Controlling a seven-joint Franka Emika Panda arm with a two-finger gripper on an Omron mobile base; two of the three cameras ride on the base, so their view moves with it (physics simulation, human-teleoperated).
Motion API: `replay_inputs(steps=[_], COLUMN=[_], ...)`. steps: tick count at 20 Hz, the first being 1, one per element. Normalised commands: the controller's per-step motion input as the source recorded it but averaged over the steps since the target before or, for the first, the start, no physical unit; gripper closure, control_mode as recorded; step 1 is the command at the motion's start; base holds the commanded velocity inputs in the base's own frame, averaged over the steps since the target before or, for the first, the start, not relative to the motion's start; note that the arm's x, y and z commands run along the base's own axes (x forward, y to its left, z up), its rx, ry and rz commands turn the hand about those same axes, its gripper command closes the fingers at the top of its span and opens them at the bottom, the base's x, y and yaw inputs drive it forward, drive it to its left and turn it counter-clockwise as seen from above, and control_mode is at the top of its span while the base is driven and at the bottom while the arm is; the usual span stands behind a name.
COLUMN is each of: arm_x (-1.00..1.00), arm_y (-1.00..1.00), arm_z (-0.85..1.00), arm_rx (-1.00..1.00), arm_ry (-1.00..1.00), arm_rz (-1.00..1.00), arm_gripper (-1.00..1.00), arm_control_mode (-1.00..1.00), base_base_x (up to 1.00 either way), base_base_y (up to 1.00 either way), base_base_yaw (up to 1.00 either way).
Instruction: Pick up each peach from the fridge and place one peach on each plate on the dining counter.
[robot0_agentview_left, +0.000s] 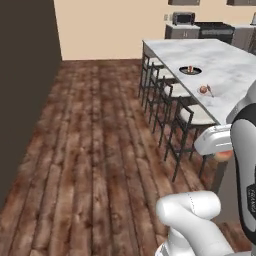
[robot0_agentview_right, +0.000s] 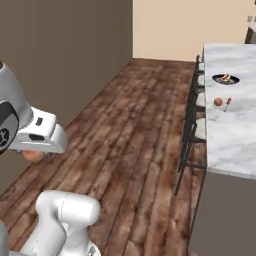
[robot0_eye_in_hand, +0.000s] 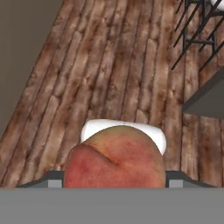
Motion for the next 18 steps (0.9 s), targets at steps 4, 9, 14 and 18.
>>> replay_inputs(steps=[4, 9, 14, 18], arm_x=[0.0, 0.0, 0.0, 0.0], arm_y=[0.0, 0.0, 0.0, 0.0], arm_z=[0.0, 0.0, 0.0, 0.0], arm_rx=[0.0, 0.0, 0.0, 0.0], arm_ry=[0.0, 0.0, 0.0, 0.0], arm_rz=[0.0, 0.0, 0.0, 0.0], arm_gripper=[1.0, 1.0, 1.0, 1.0], arm_control_mode=[1.0, 1.0, 1.0, 1.0], base_base_x=[1.0, 1.0, 1.0, 1.0], base_base_y=[0.91, 0.82, 0.79, 0.78], base_base_yaw=[-0.55, -0.58, -0.56, -0.57])
